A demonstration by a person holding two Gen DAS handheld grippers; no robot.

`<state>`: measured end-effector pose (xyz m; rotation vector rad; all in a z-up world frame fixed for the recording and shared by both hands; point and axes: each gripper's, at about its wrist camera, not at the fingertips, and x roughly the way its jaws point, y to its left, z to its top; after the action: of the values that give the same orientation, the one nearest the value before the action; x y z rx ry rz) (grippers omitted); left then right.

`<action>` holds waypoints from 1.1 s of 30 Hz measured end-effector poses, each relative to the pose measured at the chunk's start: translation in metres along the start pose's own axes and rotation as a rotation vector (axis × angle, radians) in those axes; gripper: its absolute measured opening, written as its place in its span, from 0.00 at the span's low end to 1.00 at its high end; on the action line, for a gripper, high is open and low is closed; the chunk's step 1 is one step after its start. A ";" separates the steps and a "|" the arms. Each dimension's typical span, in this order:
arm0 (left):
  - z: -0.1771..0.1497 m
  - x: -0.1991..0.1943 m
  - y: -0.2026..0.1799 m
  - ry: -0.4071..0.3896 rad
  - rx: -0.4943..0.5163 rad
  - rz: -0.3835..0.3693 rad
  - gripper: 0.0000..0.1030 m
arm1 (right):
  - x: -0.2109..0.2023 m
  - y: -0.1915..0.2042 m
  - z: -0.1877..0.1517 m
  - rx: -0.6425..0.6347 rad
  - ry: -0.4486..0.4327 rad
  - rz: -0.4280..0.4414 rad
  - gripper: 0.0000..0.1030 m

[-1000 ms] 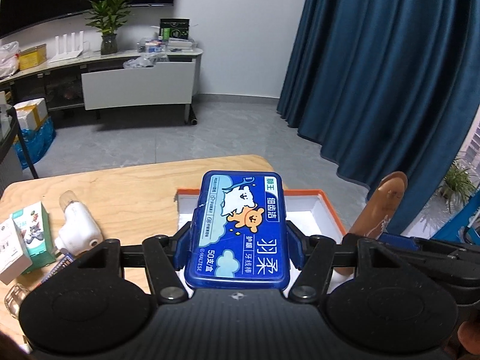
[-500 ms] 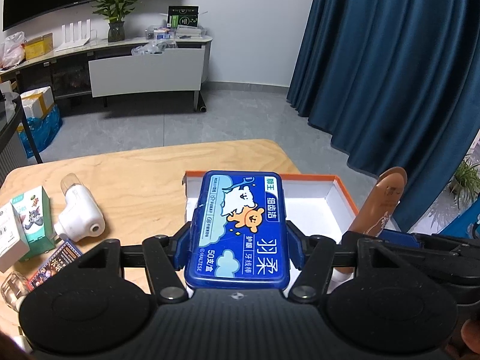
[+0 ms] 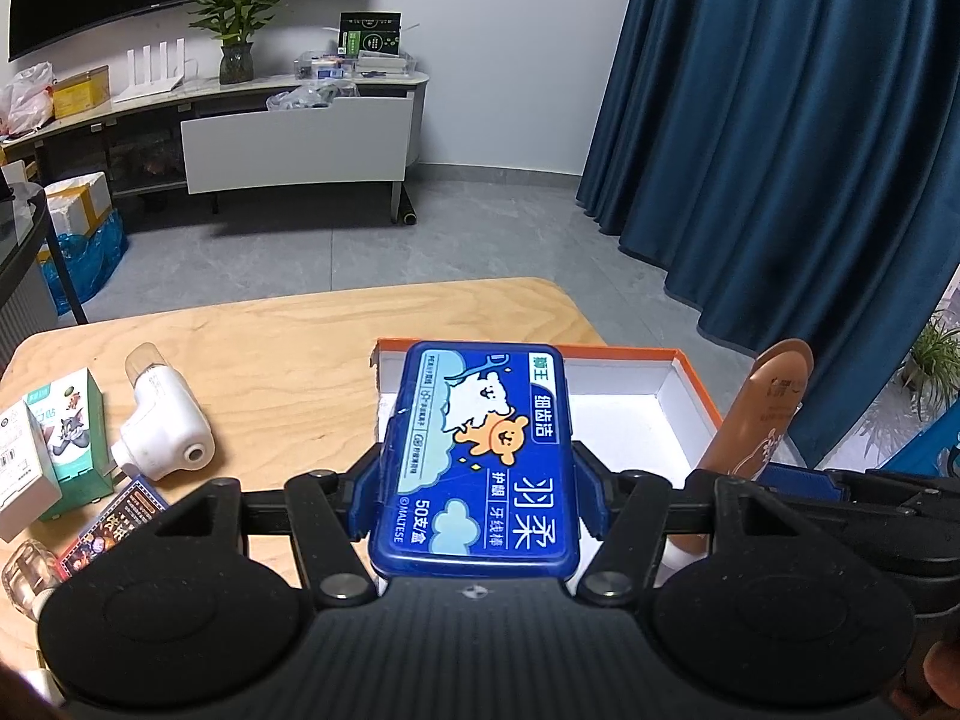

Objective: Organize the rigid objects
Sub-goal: 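Carry the blue tin and brown tube with both grippers over the white box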

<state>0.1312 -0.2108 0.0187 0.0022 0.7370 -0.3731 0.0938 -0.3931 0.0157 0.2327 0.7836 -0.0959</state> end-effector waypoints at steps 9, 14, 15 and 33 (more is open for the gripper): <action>-0.001 -0.001 0.000 -0.003 0.003 -0.004 0.61 | -0.001 0.002 -0.001 -0.010 0.002 -0.007 0.46; -0.001 -0.002 0.001 -0.005 0.003 -0.001 0.61 | -0.001 0.003 -0.003 -0.011 -0.001 -0.011 0.46; -0.001 -0.002 0.001 -0.005 0.002 -0.001 0.61 | -0.002 0.003 -0.003 -0.011 -0.001 -0.012 0.46; -0.001 0.000 0.000 0.002 0.003 -0.001 0.61 | -0.002 0.004 -0.005 -0.016 0.006 -0.017 0.46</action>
<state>0.1303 -0.2106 0.0182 0.0054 0.7380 -0.3752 0.0900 -0.3880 0.0148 0.2112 0.7917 -0.1051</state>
